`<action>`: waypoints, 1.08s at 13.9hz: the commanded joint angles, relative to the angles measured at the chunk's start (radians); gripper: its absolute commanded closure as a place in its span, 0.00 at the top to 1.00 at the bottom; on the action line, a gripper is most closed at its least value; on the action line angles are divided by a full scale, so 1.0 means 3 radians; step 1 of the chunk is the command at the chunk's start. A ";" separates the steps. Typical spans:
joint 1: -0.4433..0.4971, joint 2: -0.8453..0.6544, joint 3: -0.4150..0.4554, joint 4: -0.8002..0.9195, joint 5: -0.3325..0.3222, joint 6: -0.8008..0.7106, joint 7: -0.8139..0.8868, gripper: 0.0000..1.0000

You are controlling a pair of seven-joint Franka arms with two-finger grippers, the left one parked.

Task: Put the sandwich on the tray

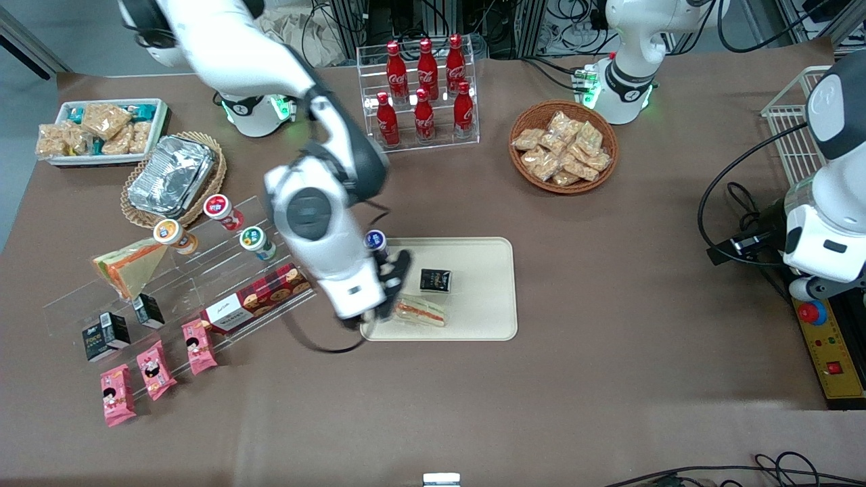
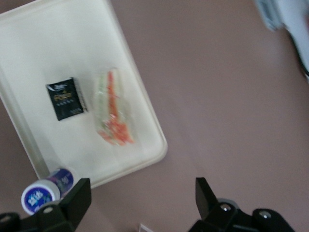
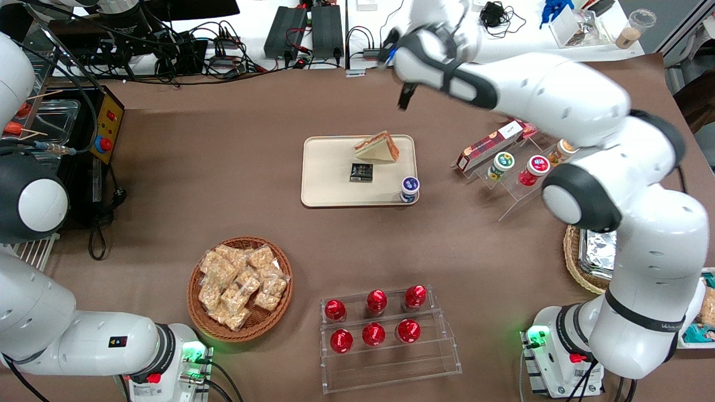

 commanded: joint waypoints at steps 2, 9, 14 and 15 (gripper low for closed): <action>-0.0289 -0.0305 -0.0093 -0.0099 0.0074 -0.0318 0.0820 0.96; -0.0453 -0.0561 -0.0549 -0.0069 0.0094 -0.0748 0.1108 0.96; -0.0979 -0.0790 -0.0544 -0.0068 0.0206 -0.0918 0.1124 0.96; -0.1030 -0.0831 -0.0564 -0.0068 0.0207 -0.1014 0.1124 0.96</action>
